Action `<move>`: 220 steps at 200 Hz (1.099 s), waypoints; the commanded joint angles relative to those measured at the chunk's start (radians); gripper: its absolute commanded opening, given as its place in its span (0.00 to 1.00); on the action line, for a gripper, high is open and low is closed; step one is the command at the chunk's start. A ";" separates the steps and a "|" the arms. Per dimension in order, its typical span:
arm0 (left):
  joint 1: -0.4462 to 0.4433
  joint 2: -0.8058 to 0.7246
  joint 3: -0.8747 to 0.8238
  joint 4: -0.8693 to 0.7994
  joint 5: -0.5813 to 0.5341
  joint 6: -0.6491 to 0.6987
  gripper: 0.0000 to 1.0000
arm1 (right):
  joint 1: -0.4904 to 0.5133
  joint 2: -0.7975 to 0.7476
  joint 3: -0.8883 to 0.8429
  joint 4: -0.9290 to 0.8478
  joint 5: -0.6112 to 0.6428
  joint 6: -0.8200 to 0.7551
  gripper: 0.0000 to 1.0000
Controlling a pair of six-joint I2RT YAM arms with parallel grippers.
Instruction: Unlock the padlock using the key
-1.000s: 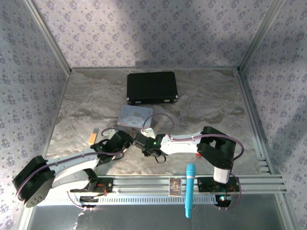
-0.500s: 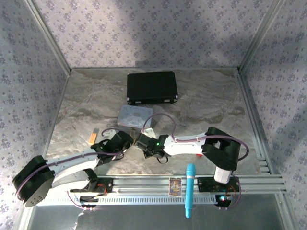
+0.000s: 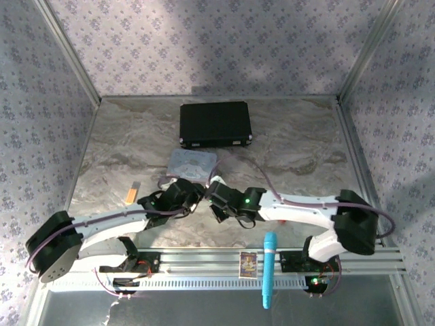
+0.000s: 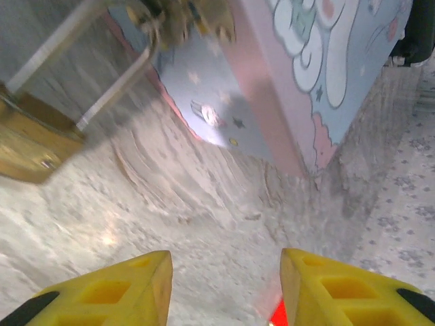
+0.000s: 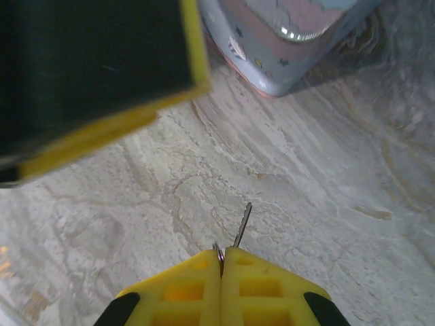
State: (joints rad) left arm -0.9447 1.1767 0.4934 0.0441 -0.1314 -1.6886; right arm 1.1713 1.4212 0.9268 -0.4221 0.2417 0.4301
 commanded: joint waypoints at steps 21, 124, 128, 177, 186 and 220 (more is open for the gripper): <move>-0.012 0.025 0.053 0.067 0.089 -0.121 0.42 | 0.013 -0.138 -0.062 0.002 -0.024 -0.179 0.00; -0.074 0.029 0.068 0.114 0.136 -0.092 0.25 | 0.033 -0.159 -0.057 0.001 0.006 -0.241 0.00; -0.074 0.029 0.066 0.115 0.135 -0.093 0.24 | 0.035 -0.160 -0.057 0.004 0.009 -0.243 0.00; -0.074 0.065 0.087 0.145 0.180 -0.080 0.24 | 0.041 -0.175 -0.063 0.015 0.028 -0.249 0.00; -0.074 0.070 0.088 0.152 0.186 -0.080 0.22 | 0.041 -0.177 -0.066 0.018 0.031 -0.249 0.00; -0.074 0.085 0.079 0.187 0.211 -0.083 0.09 | 0.036 -0.179 -0.075 0.029 0.040 -0.249 0.00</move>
State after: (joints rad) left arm -1.0149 1.2499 0.5457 0.1818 0.0444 -1.7782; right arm 1.2095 1.2610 0.8707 -0.4091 0.2554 0.1955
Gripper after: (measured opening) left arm 0.127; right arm 0.048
